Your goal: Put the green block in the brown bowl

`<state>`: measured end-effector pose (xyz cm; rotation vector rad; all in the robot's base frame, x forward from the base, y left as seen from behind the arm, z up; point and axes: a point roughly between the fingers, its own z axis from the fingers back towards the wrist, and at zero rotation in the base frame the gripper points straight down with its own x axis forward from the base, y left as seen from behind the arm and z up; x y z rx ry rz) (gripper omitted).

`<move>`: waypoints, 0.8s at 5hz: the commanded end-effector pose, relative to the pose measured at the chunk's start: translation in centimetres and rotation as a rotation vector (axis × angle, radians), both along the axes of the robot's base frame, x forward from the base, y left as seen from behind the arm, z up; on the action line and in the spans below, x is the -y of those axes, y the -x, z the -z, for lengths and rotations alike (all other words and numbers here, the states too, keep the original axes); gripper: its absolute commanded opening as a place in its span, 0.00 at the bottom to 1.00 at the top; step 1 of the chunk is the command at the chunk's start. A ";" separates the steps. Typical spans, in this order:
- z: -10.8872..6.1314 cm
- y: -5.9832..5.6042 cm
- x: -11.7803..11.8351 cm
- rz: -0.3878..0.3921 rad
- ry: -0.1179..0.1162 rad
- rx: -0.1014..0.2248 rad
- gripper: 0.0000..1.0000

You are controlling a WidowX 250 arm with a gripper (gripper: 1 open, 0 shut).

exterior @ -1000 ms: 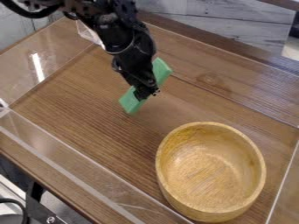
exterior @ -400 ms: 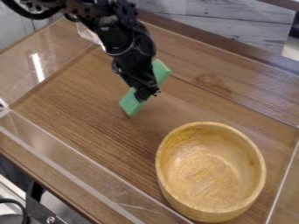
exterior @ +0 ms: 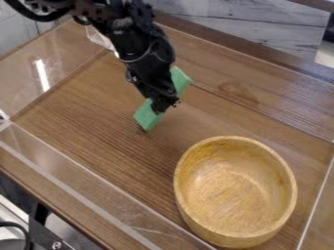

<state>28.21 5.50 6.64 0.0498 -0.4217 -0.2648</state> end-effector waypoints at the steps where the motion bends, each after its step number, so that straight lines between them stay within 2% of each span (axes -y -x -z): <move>1: -1.4 -1.2 -0.6 -0.023 -0.004 0.050 0.00; 4: -2.0 -1.4 1.0 -0.045 0.031 0.040 0.00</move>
